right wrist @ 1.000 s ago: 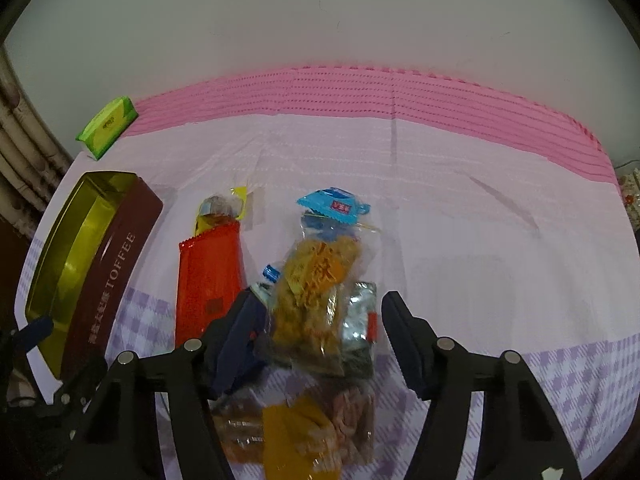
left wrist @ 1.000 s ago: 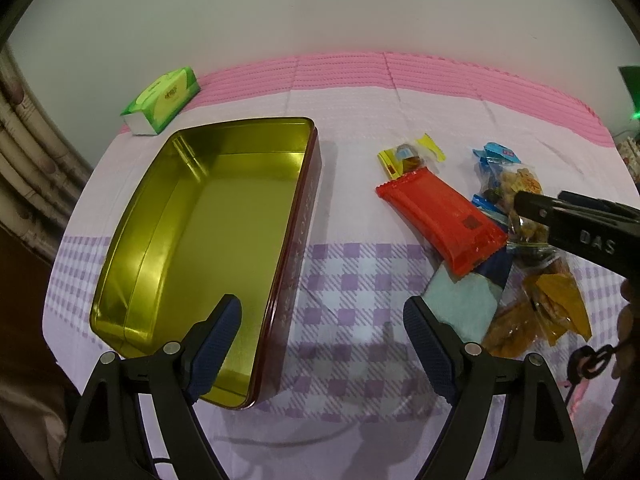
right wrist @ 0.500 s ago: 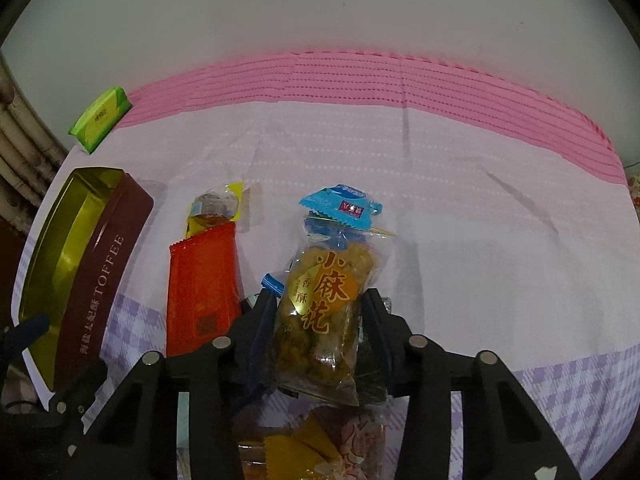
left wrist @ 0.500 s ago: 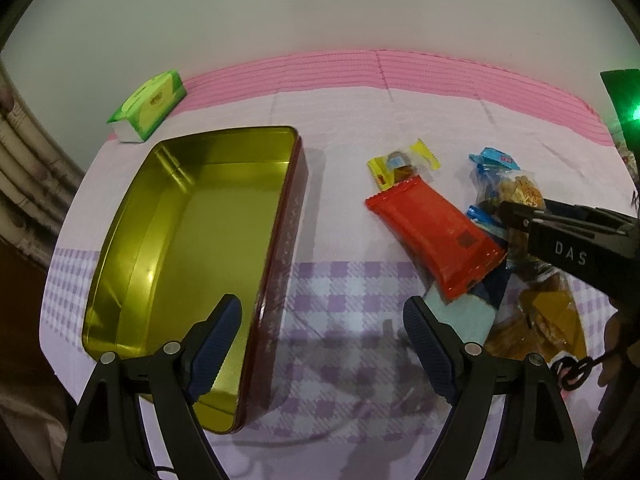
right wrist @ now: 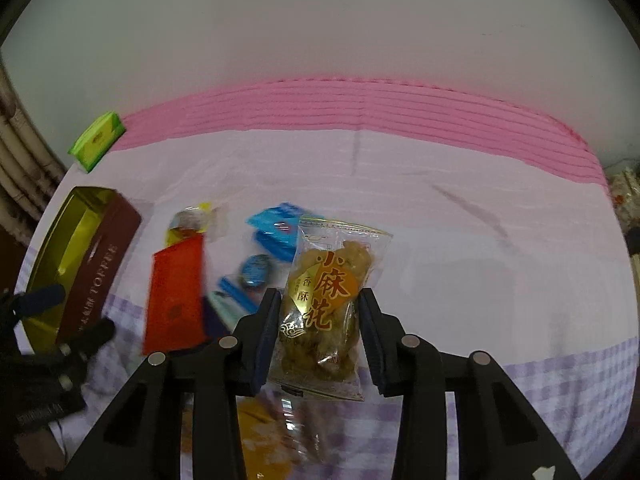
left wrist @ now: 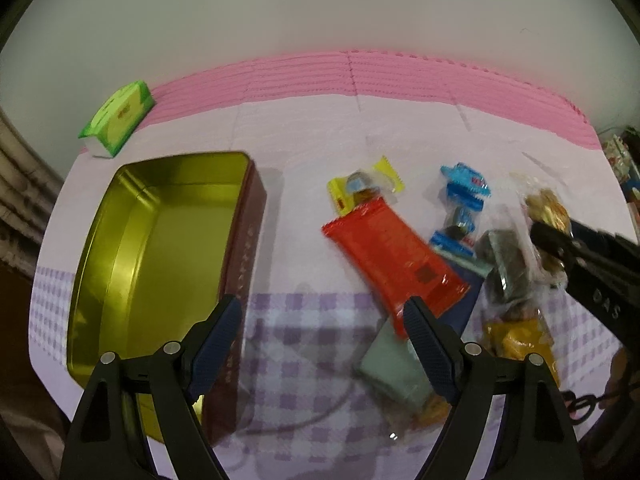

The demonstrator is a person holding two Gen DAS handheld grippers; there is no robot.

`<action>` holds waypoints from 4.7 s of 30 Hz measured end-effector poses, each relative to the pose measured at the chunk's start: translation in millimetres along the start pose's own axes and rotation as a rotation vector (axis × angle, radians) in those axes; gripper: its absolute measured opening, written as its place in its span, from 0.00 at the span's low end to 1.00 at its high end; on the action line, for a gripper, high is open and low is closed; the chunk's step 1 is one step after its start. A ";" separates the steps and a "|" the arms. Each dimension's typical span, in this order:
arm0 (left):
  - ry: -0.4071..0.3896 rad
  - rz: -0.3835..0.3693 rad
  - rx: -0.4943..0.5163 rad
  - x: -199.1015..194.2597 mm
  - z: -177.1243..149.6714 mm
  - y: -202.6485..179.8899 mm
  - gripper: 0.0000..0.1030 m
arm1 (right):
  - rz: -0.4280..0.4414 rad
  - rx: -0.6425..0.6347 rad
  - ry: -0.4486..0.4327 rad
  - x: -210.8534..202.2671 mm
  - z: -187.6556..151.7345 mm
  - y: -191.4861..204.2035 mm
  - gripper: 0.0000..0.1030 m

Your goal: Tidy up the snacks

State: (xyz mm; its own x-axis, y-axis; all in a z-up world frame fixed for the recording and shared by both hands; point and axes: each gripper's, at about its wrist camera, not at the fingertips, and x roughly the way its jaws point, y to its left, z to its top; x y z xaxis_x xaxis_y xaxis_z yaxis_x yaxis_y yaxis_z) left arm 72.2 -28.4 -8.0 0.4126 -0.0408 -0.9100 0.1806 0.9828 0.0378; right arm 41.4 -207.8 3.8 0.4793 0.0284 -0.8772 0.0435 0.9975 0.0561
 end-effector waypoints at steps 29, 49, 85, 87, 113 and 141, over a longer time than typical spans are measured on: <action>0.236 -0.026 -0.121 78.3 59.2 -23.8 0.76 | 0.000 0.231 0.080 16.1 -52.0 -95.7 0.35; 0.237 0.022 0.017 84.9 32.7 -2.9 0.60 | -0.013 0.223 0.085 19.0 -54.0 -91.0 0.36; 0.143 -0.074 0.106 6.5 4.5 22.7 0.44 | -0.128 0.169 0.118 27.4 -52.7 -71.2 0.39; 0.133 -0.065 0.106 0.5 2.5 30.7 0.44 | -0.131 0.171 0.117 27.3 -52.8 -69.4 0.40; 0.193 0.103 0.010 20.5 -28.3 159.4 0.44 | -0.143 0.182 0.130 31.0 -47.0 -71.1 0.40; 0.243 0.125 0.004 40.3 -47.3 183.7 0.46 | -0.152 0.198 0.156 36.5 -41.9 -70.2 0.41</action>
State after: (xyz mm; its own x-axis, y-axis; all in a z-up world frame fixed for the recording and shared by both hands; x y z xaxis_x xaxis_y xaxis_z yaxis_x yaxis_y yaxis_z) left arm 79.8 159.1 -57.2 0.2054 0.1255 -0.9706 0.1458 0.9768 0.1571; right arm 19.1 -274.1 -52.1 0.3143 -0.0956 -0.9445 0.2826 0.9592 -0.0030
